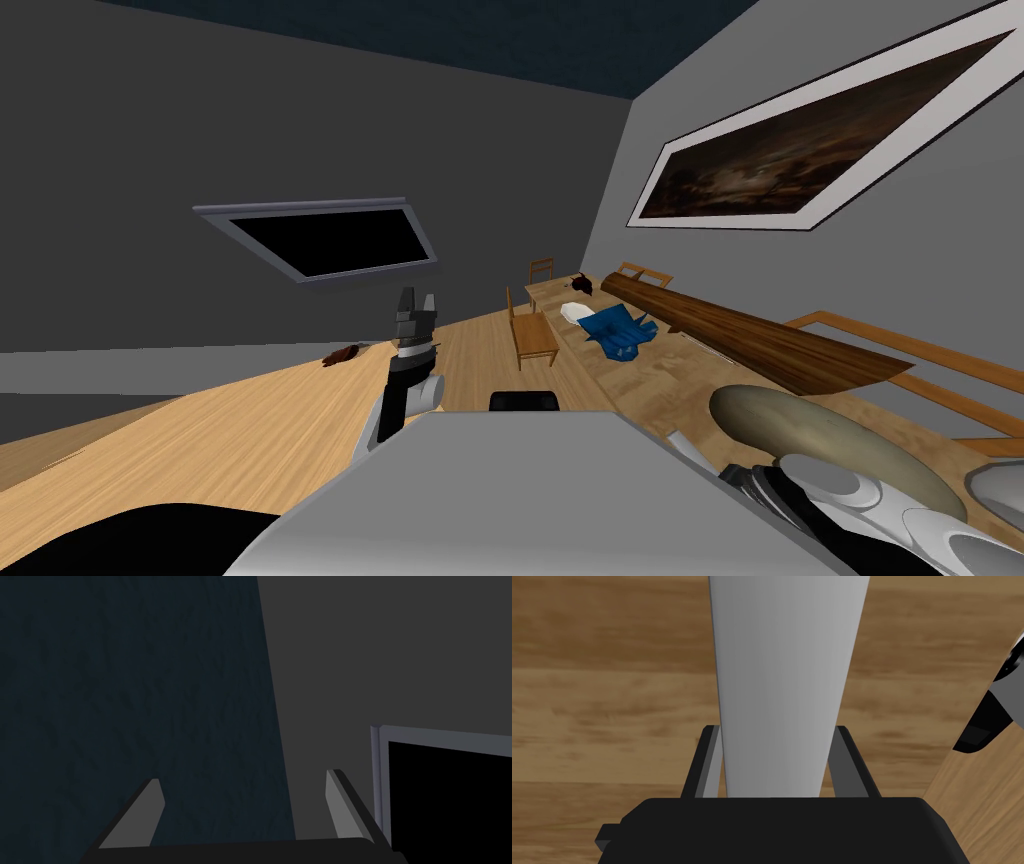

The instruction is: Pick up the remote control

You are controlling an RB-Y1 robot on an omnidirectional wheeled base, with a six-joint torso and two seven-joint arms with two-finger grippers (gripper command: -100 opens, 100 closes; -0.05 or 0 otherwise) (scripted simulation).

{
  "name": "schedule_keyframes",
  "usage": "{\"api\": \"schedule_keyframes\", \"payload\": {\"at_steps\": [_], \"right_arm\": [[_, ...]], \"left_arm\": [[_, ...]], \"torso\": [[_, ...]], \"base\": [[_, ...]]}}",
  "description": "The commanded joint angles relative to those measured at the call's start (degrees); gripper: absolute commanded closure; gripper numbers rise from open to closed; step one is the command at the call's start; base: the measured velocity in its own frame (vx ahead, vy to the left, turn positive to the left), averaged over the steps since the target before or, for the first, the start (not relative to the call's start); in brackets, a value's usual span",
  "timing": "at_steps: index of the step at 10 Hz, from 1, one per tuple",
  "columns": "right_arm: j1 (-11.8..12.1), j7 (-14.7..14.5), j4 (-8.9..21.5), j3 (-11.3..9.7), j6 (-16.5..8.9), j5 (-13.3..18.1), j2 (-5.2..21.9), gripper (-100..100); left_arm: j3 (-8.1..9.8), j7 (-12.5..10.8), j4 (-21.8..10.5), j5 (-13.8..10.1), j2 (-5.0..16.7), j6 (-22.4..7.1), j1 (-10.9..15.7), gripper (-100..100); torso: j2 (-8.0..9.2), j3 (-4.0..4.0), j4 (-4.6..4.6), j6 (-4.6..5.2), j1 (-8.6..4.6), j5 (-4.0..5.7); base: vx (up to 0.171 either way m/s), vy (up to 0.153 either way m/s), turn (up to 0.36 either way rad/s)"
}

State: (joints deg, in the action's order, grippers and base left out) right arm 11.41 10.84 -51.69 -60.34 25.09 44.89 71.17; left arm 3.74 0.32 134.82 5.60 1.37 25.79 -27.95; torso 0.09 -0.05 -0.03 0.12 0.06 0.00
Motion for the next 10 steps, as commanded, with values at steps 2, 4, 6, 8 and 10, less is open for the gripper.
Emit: {"api": "schedule_keyframes", "payload": {"at_steps": [2,4,6,8,10], "right_arm": [[4.21,-4.26,0.76,4.23,0.93,-1.99,-1.0,100],[7.23,-7.83,1.22,7.1,1.43,-3.03,-1.53,100],[10.07,-10.71,1.68,9.5,1.93,-4.07,-2.06,100],[10.4,-12.67,1.68,9.71,1.93,-4.07,-2.06,100],[13.05,-15.98,2.13,12.21,2.43,-5.11,-2.59,100]], "left_arm": [[0.0,0.0,0.0,0.0,0.0,0.0,-0.01,0],[0.0,0.0,0.0,0.0,0.0,0.0,-0.01,0],[0.0,0.0,0.0,0.0,0.0,0.0,-0.01,0],[0.0,0.0,0.0,0.0,0.0,0.0,-0.01,0],[0.0,0.0,0.0,0.0,0.0,0.0,-0.01,0]], "torso": [[-0.15,0.09,0.06,0.1,0.01,0.05],[-0.38,0.23,0.11,0.09,-0.02,0.12],[-0.29,0.19,0.1,0.09,-0.1,0.13],[-0.19,0.13,0.08,0.09,-0.09,0.15],[-0.12,0.08,0.06,0.1,-0.07,0.13]], "base": [[0.106,0.005,-0.062],[0.131,0.005,-0.034],[0.087,-0.008,-0.031],[0.053,0.006,-0.019],[0.07,0.001,-0.031]]}}
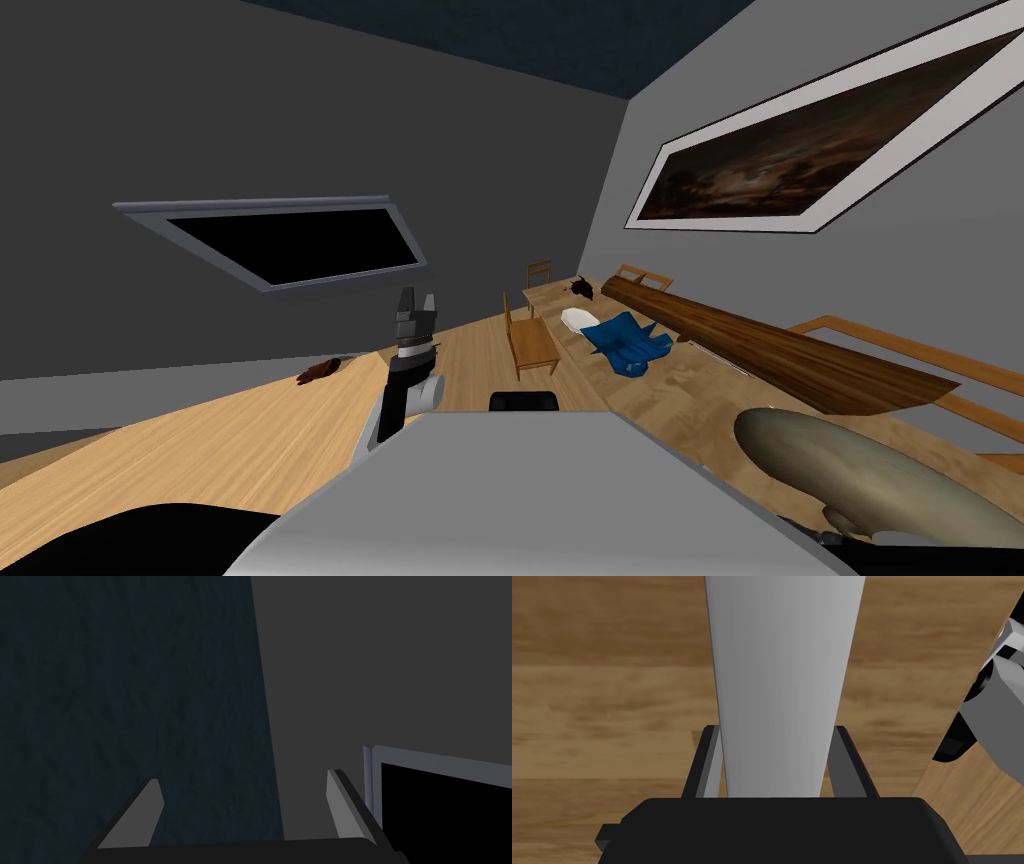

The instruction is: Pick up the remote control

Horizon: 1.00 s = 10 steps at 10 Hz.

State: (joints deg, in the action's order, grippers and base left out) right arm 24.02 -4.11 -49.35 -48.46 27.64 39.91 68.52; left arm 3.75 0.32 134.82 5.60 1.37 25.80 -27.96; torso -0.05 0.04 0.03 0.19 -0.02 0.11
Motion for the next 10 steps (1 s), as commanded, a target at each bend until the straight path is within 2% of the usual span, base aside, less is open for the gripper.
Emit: {"api": "schedule_keyframes", "payload": {"at_steps": [1,2,3,4,5,6,7,8,9,10], "right_arm": [[2.86,-2.86,0.24,2.81,0.39,-1.18,-0.47,100],[3.1,-4.34,0.24,2.81,0.39,-1.18,-0.47,100],[5.54,-6.18,0.7,5.31,0.89,-2.22,-1.0,100],[5.75,-7.65,0.7,5.31,0.89,-2.22,-1.0,100],[8.09,-9.28,1.16,7.74,1.39,-3.26,-1.53,100],[8.4,-10.87,1.16,7.8,1.39,-3.26,-1.53,100],[10.93,-12.4,1.61,10.25,1.89,-4.3,-2.06,100],[11.05,-14.04,1.61,10.3,1.89,-4.3,-2.06,100],[13.25,-15.79,2.07,12.79,2.4,-5.35,-2.59,100],[13.7,-17.47,2.07,12.79,2.4,-5.35,-2.59,100]], "left_arm": [[0.0,0.0,0.0,0.0,0.0,0.0,0.0,0],[0.0,0.0,0.0,0.0,0.0,0.0,0.0,0],[0.0,0.0,0.0,0.0,0.0,0.0,0.0,0],[0.0,0.0,0.0,0.0,0.0,0.0,0.0,0],[0.0,0.0,0.0,0.0,0.0,0.0,0.0,0],[0.0,0.0,0.0,0.0,0.0,0.0,-0.01,0],[0.0,0.0,0.0,0.0,0.0,0.0,0.0,0],[0.0,0.0,0.0,0.0,0.0,0.0,0.0,0],[0.0,0.0,0.0,0.0,0.0,0.0,0.0,0],[0.0,0.0,0.0,0.0,0.0,0.0,0.0,0]], "torso": [[0.0,0.0,0.0,0.0,0.0,0.0],[-0.07,0.03,0.01,0.03,0.06,-0.02],[-0.07,0.04,0.01,0.0,0.08,-0.03],[-0.1,0.05,0.01,0.03,0.07,-0.05],[-0.07,0.04,0.01,0.01,0.09,-0.07],[-0.14,0.07,0.02,0.05,0.07,-0.09],[-0.12,0.06,0.01,0.0,0.11,-0.08],[-0.11,0.06,0.02,0.05,0.13,-0.1],[-0.04,0.03,0.01,0.01,0.14,-0.11],[-0.07,0.04,0.01,0.03,0.19,-0.13]], "base": [[0.094,0.011,-0.042],[0.087,0.009,-0.034],[0.098,0.002,-0.03],[0.083,0.005,-0.028],[0.115,-0.008,-0.05],[0.096,0.002,-0.028],[0.1,0.007,-0.033],[0.074,0.007,-0.033],[0.088,0.017,-0.038],[0.082,0.014,-0.029]]}}
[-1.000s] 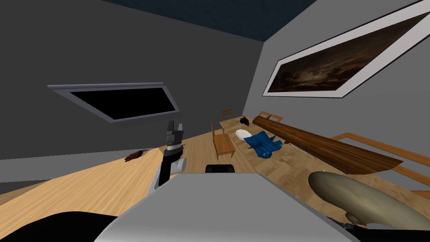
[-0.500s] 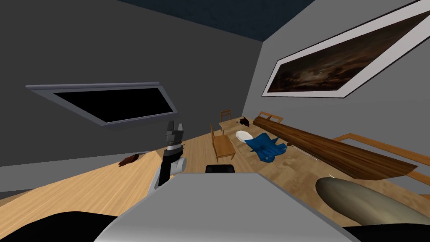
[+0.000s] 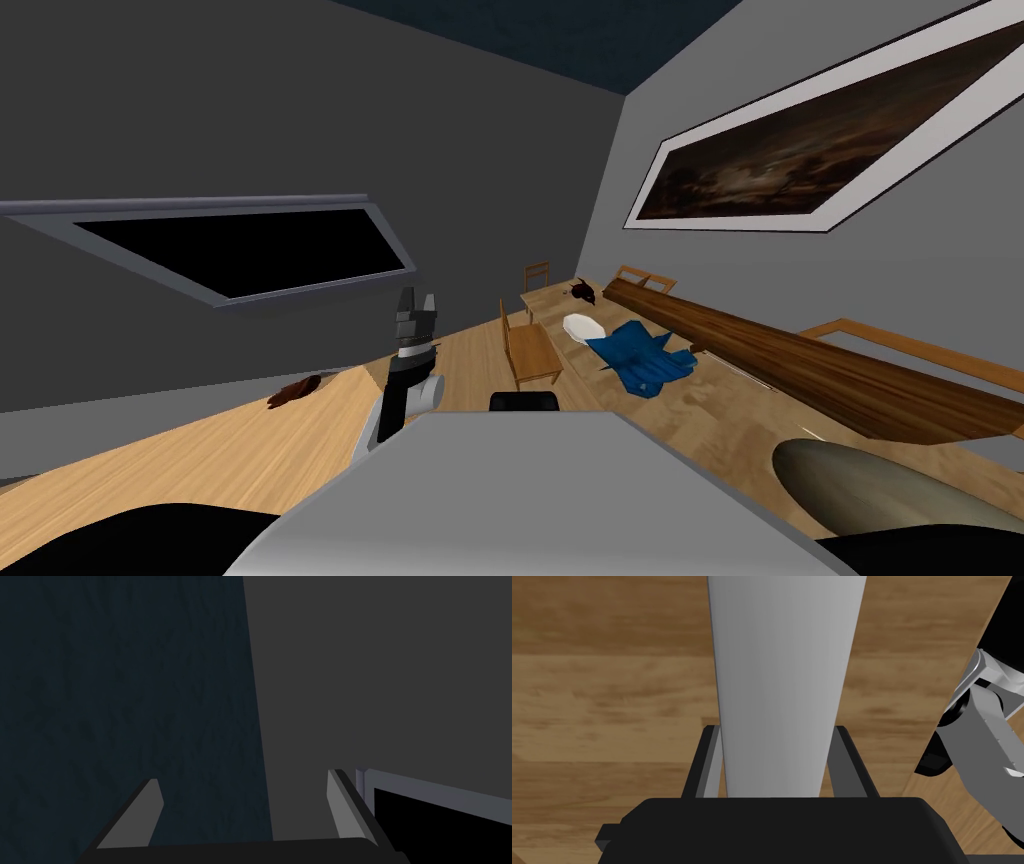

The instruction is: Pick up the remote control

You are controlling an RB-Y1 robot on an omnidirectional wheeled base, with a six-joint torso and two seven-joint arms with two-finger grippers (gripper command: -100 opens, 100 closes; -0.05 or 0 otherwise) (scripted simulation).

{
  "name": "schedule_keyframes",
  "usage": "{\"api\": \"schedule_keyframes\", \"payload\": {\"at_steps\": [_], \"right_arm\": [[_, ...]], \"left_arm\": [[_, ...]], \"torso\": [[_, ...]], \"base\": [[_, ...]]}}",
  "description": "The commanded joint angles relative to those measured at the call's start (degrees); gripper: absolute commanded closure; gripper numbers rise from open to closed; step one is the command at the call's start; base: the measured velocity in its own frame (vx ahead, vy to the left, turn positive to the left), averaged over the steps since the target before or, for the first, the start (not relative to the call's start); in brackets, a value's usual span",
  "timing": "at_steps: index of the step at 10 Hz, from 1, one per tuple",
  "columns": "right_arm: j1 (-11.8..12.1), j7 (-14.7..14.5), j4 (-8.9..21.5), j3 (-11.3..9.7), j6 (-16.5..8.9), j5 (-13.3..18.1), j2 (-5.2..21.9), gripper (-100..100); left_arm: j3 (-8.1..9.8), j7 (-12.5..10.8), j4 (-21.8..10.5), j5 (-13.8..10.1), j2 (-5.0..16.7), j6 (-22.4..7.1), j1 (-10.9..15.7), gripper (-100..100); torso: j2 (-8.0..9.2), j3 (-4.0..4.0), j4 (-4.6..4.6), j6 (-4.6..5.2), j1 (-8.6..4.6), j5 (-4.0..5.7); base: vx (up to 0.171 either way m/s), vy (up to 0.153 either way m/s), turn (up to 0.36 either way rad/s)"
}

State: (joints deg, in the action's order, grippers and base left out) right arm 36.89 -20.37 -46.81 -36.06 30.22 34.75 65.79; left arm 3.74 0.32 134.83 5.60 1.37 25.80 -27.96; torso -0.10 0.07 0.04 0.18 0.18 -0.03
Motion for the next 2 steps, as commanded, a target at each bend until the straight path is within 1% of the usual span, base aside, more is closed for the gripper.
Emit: {"api": "schedule_keyframes", "payload": {"at_steps": [1,2], "right_arm": [[0.0,0.0,0.0,0.0,0.0,0.0,0.0,100],[0.1,-0.36,0.0,0.09,-0.03,-0.04,-0.01,0]], "left_arm": [[0.0,0.0,0.0,0.0,0.0,0.0,0.0,0],[0.0,0.0,0.0,0.0,0.0,0.0,0.01,0]], "torso": [[0.0,0.0,0.0,0.0,0.0,0.0],[0.14,-0.07,-0.02,-0.04,-0.05,0.02]], "base": [[0.021,0.004,-0.009],[0.0,0.0,0.0]]}}
